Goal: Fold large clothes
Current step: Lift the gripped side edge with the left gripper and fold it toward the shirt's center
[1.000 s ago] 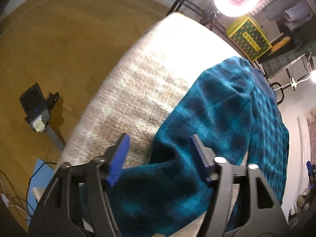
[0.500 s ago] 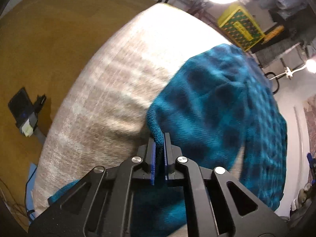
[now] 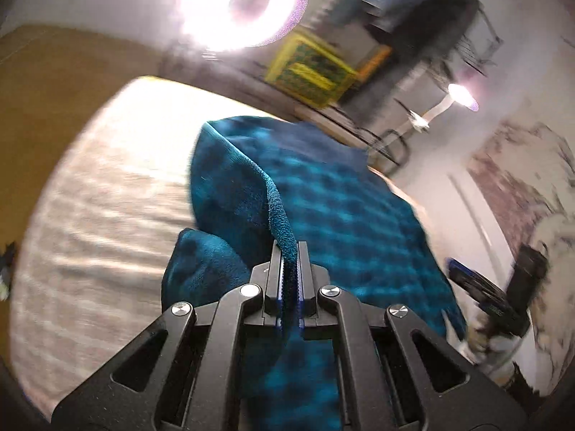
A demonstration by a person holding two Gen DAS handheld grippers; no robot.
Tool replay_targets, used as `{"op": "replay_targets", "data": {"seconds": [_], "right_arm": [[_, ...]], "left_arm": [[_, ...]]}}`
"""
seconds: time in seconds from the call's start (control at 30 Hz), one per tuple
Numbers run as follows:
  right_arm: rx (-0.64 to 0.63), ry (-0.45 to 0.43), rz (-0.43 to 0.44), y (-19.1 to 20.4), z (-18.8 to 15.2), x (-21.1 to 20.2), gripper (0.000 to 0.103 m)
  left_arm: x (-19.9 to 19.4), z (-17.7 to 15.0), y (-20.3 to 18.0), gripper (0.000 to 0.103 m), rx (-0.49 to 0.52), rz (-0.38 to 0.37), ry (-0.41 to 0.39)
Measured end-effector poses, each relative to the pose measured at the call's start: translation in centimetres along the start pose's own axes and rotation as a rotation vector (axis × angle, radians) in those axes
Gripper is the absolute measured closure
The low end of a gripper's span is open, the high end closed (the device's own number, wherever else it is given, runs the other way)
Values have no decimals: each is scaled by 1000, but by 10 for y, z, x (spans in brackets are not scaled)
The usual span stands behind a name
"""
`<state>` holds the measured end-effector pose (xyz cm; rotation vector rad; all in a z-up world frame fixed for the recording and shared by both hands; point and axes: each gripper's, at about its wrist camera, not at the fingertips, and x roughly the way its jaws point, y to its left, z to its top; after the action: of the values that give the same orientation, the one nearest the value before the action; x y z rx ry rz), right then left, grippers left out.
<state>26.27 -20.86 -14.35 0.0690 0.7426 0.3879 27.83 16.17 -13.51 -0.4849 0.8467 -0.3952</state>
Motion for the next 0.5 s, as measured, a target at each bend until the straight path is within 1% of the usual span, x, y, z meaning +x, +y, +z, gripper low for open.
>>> {"op": "replay_targets", "data": {"seconds": [0.03,0.1,0.13,0.23,0.3,0.33,0.4,0.47,0.5], "right_arm": [[7,1,8,-2,0,0,60],[28,5,19,-6,1,-1,61],[42,7,25,-9,1,-2,62],[84,16,40,-19,-1,-3,62],[107,30,48,-26,-4,-1,62],[112,38,44,-28,-5,-1,62],[113,50,32,-31,-7,0,62],[113,58,24,-35,-9,-1,62],[114,61,23,-36,-9,-2,62]], "left_arm": [[7,-2,-20,100,32,-30,16],[20,-9,-53,100,93,-64,47],[32,-14,-72,100,140,-70,78],[66,-34,-107,100,224,-63,168],[90,-45,-117,100,249,-54,231],[102,-52,-123,100,269,-35,254],[112,-62,-132,100,307,-2,274],[122,-68,-134,100,332,21,313],[122,-71,-136,95,343,32,321]]}}
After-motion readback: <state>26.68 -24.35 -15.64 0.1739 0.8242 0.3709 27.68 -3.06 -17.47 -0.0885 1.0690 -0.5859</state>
